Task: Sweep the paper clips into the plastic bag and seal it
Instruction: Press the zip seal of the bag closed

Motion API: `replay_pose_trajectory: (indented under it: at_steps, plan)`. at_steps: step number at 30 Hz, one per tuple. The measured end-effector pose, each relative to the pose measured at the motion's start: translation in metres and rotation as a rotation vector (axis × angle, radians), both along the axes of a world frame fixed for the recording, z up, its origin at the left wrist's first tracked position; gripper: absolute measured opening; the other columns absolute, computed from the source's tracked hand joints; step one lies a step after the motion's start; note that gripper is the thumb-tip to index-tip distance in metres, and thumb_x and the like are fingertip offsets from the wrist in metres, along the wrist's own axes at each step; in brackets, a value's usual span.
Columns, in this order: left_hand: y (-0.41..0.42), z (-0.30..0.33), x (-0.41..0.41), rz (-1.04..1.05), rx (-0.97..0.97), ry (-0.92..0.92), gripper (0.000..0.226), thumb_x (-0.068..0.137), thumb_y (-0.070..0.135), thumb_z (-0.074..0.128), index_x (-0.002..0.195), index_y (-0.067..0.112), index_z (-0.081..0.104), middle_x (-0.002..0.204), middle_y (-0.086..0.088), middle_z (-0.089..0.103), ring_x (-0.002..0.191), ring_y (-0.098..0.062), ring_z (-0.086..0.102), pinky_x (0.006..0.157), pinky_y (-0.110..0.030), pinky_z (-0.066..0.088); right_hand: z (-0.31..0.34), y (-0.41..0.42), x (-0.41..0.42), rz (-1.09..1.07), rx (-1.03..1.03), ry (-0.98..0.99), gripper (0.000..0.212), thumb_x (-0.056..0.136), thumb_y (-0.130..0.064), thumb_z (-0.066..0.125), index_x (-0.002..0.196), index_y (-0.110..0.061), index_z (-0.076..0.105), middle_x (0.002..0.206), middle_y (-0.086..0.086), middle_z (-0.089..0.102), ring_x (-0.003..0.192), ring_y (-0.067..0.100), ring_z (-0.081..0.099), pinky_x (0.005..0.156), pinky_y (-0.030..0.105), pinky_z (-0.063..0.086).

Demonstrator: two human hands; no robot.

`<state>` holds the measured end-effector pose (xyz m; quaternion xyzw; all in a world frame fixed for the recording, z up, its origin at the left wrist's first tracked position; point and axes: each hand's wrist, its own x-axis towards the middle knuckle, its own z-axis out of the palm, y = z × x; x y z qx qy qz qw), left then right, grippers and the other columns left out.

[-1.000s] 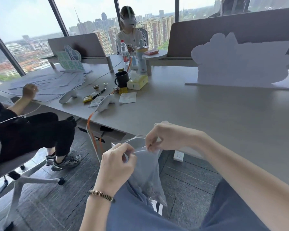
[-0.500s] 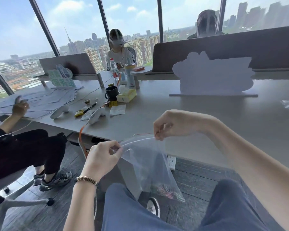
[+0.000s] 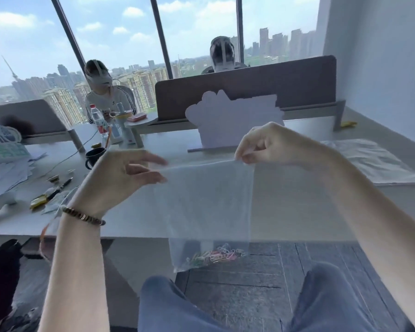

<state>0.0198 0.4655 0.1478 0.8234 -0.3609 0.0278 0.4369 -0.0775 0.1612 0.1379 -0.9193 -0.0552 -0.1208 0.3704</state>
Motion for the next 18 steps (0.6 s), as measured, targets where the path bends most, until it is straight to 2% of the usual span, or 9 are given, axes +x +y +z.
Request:
replay_pose_trajectory:
  at_steps: [2,3,5,7,9,12,15,18]
  plan:
    - [-0.016,0.009,0.008,0.003,-0.065,-0.005,0.042,0.063,0.021,0.083,0.103,0.032,0.075,0.104,0.022,0.074,0.08,-0.002,0.074,0.074,-0.011,0.053,0.003,-0.013,-0.005,-0.082,0.051,-0.019,0.013,0.084,-0.011,0.075,0.091,-0.022,0.077,0.086,0.009,0.074,0.072,0.008,0.067,0.074,0.017,0.049]
    - [-0.024,0.011,0.013,0.016,-0.092,-0.004,0.045,0.064,0.019,0.085,0.106,0.031,0.074,0.106,0.021,0.074,0.08,0.001,0.073,0.076,-0.013,0.054,0.004,-0.018,-0.008,-0.113,0.091,-0.026,0.015,0.083,-0.012,0.077,0.093,-0.023,0.076,0.087,0.01,0.076,0.074,0.012,0.069,0.076,0.018,0.05]
    - [-0.04,0.015,0.023,0.041,-0.131,0.005,0.037,0.067,0.014,0.086,0.102,0.02,0.076,0.105,0.008,0.075,0.079,0.008,0.07,0.078,-0.014,0.054,0.006,-0.026,-0.011,-0.178,0.159,-0.032,0.022,0.081,-0.012,0.079,0.1,-0.022,0.073,0.087,0.011,0.077,0.077,0.016,0.071,0.073,0.015,0.05]
    - [-0.053,0.019,0.029,0.034,-0.185,0.03,0.022,0.069,0.006,0.085,0.09,0.007,0.077,0.096,-0.002,0.075,0.083,0.01,0.069,0.075,-0.009,0.053,0.01,-0.031,-0.011,-0.25,0.205,-0.063,0.029,0.079,-0.011,0.081,0.105,-0.019,0.071,0.086,0.01,0.077,0.07,0.012,0.07,0.064,0.01,0.05]
    - [-0.062,0.022,0.036,0.031,-0.238,0.063,0.016,0.071,0.0,0.082,0.086,0.0,0.075,0.084,-0.001,0.075,0.074,0.003,0.071,0.066,-0.008,0.053,0.017,-0.034,-0.01,-0.31,0.225,-0.109,0.031,0.076,-0.009,0.083,0.104,-0.016,0.071,0.083,0.008,0.077,0.061,0.008,0.067,0.059,0.01,0.049]
    - [-0.072,0.029,0.052,0.0,-0.329,0.128,0.007,0.077,-0.002,0.077,0.079,0.004,0.073,0.064,0.001,0.075,0.065,-0.01,0.073,0.065,-0.017,0.057,0.028,-0.038,-0.005,-0.354,0.251,-0.176,0.028,0.075,-0.006,0.084,0.099,-0.012,0.072,0.077,0.005,0.076,0.058,0.007,0.064,0.058,0.016,0.051]
    - [-0.083,0.033,0.065,-0.022,-0.36,0.101,0.009,0.078,0.001,0.077,0.076,0.009,0.073,0.061,0.006,0.074,0.06,-0.006,0.068,0.059,-0.012,0.051,0.037,-0.045,0.006,-0.402,0.223,-0.23,0.022,0.072,-0.008,0.085,0.088,-0.017,0.073,0.071,-0.002,0.076,0.063,0.008,0.067,0.069,0.029,0.054]
    - [-0.099,0.033,0.08,-0.025,-0.436,0.146,0.007,0.077,-0.002,0.075,0.082,0.001,0.072,0.062,0.004,0.075,0.063,-0.01,0.069,0.05,-0.007,0.046,0.042,-0.052,0.02,-0.445,0.178,-0.261,0.022,0.072,-0.012,0.086,0.088,-0.02,0.073,0.073,-0.002,0.077,0.064,0.005,0.068,0.072,0.03,0.055]
